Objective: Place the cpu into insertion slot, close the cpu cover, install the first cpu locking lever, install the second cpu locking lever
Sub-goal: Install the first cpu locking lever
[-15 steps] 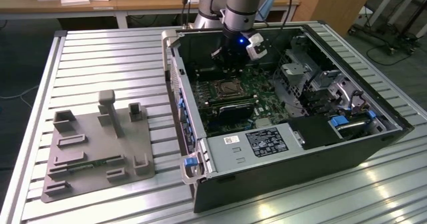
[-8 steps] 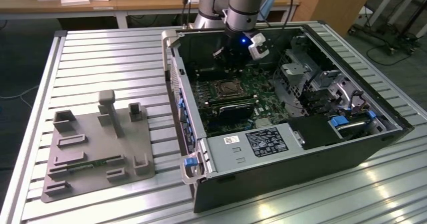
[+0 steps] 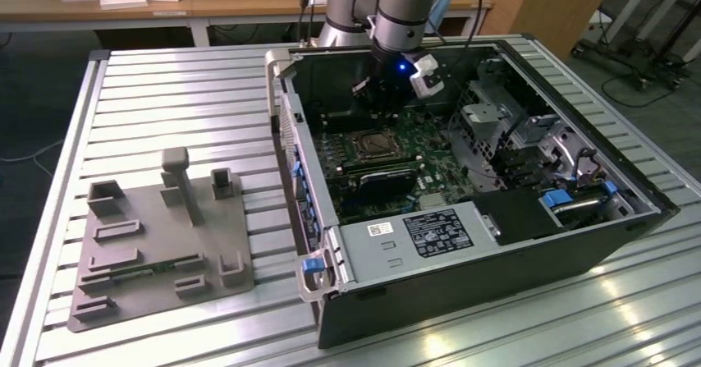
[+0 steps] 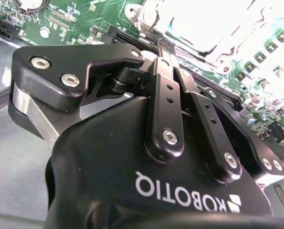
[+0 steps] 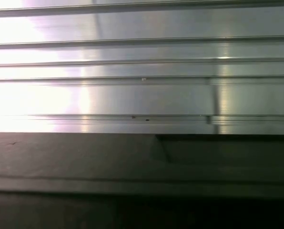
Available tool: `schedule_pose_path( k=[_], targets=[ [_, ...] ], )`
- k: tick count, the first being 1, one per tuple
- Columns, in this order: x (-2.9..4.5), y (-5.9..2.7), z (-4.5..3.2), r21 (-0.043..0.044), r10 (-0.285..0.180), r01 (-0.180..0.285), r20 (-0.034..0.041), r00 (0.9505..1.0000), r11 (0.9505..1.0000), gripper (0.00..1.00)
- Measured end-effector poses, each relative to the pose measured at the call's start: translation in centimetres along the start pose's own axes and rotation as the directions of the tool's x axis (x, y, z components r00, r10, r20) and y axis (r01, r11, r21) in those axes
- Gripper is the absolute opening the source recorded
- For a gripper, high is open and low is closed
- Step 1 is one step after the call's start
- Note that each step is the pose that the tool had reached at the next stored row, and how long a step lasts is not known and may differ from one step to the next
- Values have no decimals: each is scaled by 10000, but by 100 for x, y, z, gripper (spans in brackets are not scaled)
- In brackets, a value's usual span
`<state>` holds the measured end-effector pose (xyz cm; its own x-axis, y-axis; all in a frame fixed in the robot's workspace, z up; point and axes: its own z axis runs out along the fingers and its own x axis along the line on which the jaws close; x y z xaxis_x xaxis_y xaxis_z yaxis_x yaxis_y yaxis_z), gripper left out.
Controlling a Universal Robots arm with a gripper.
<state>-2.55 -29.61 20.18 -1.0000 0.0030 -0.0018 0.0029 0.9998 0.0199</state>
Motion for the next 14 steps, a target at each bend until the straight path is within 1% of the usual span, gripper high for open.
schedule_pose_path(
  k=[7,10,14],
  targets=[
    [-6,2,29,2,-1,1,-18,10000,10000,10],
    [-9,2,29,1,0,0,-18,10000,10000,10],
    [-10,4,12,-1,-1,1,-17,10000,10000,10]
  ],
)
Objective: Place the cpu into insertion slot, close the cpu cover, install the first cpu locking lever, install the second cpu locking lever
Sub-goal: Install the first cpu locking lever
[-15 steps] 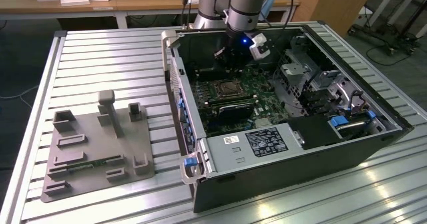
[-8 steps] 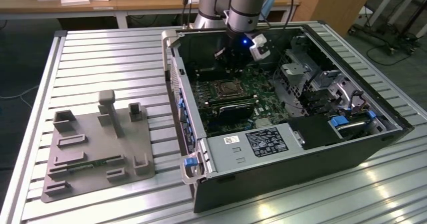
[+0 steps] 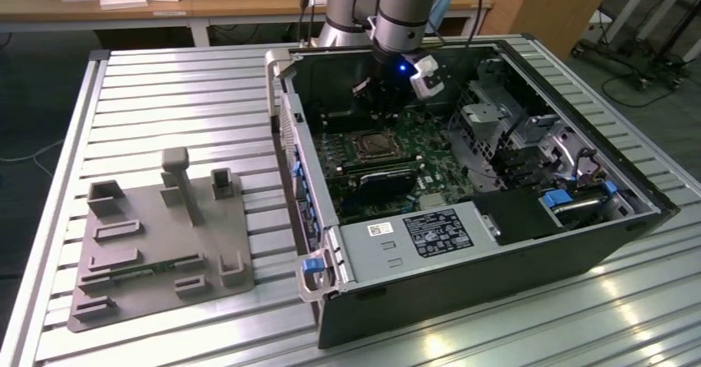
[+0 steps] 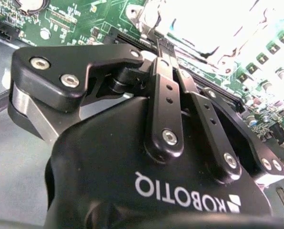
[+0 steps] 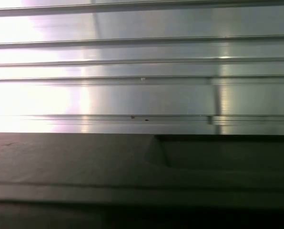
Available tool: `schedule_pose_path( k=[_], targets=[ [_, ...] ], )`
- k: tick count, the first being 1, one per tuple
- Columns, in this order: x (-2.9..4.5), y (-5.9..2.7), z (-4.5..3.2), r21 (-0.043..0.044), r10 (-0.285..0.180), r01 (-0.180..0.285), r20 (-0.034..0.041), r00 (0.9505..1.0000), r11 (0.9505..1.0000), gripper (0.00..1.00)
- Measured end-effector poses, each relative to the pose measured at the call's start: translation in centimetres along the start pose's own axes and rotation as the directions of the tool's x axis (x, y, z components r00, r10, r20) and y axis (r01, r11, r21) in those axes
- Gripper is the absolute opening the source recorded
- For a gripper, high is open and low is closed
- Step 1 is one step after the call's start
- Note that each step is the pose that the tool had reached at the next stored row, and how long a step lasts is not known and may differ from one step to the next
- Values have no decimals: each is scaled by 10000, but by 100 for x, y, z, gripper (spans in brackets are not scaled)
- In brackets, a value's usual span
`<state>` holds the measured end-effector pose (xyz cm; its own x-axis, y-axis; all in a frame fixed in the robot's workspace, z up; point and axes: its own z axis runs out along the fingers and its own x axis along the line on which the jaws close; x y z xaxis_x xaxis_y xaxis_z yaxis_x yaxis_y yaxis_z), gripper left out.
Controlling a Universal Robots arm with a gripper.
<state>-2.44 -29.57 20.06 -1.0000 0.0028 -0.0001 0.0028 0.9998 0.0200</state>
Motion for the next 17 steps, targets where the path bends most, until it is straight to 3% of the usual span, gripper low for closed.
schedule_pose_path(
  k=[17],
  targets=[
    [0,3,0,21,1,-1,-6,10000,10000,10]
  ],
)
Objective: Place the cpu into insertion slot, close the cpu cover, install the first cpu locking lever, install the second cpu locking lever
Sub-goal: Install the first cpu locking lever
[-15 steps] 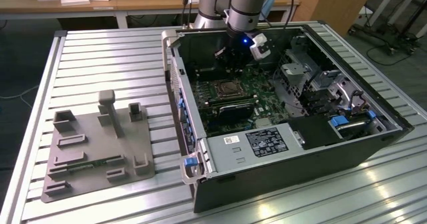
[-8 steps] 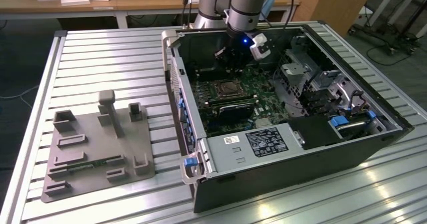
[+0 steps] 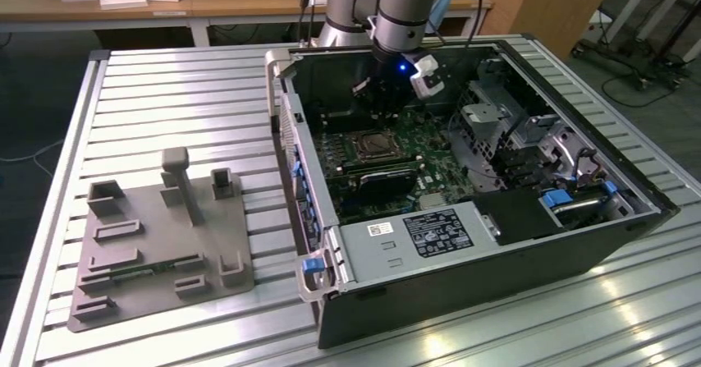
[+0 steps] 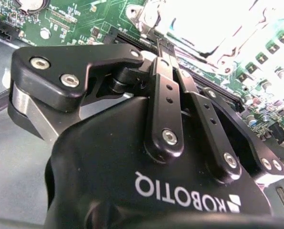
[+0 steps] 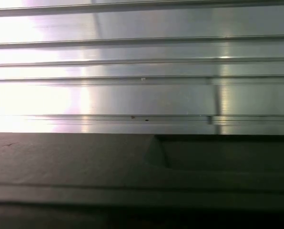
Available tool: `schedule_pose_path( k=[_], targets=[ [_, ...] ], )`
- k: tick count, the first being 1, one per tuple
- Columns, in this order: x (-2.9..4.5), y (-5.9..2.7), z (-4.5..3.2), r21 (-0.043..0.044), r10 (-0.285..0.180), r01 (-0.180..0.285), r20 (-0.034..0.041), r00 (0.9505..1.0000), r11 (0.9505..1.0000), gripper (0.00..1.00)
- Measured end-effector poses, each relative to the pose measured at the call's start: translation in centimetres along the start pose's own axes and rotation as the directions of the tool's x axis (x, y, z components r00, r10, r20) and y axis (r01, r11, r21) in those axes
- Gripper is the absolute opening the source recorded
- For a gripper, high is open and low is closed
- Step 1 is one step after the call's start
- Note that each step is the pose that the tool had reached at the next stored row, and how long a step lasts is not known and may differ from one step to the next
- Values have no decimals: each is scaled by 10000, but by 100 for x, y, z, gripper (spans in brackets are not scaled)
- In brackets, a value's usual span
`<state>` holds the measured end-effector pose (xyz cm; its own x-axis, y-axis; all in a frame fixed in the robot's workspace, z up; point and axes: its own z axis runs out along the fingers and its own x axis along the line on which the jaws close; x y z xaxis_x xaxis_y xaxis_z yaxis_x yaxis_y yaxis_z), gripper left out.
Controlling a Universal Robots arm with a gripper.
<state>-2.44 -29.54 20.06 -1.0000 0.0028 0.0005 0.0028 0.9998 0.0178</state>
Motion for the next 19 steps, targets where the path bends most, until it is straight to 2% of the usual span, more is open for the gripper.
schedule_pose_path(
  k=[10,19],
  targets=[
    [0,0,0,130,0,0,-3,10000,9999,10],
    [0,-1,8,165,0,0,-4,10000,9999,10]
  ],
)
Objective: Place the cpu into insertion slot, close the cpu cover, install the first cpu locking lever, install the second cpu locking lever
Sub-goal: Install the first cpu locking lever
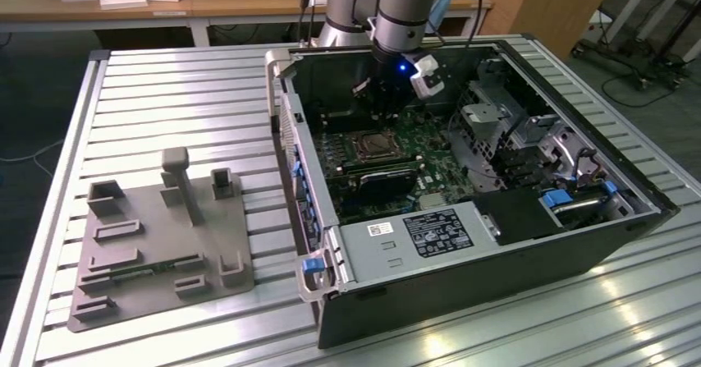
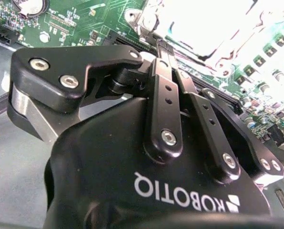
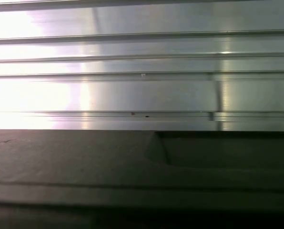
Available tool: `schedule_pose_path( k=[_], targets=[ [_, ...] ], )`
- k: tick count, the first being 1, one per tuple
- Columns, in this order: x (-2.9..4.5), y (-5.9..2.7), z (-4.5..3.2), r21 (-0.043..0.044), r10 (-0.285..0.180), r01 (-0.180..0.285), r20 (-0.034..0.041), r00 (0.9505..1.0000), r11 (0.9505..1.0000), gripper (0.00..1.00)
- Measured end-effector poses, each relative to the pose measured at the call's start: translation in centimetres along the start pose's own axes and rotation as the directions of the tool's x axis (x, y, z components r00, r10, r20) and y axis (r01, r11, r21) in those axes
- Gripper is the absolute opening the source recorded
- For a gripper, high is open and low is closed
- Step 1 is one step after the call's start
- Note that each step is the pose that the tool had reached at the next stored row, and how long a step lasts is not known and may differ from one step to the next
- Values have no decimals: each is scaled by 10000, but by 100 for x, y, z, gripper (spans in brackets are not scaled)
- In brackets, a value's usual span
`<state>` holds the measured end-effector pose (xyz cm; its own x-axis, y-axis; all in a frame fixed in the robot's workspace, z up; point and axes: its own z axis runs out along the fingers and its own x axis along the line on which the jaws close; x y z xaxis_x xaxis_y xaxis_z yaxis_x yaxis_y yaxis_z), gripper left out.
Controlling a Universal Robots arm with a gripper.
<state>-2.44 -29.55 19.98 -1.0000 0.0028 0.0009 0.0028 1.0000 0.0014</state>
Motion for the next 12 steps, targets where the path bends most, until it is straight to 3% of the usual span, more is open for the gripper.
schedule_pose_path(
  k=[6,12],
  targets=[
    [0,-1,7,8,1,-1,0,10000,10000,10],
    [0,-2,14,106,0,0,1,10000,9999,10]
  ],
)
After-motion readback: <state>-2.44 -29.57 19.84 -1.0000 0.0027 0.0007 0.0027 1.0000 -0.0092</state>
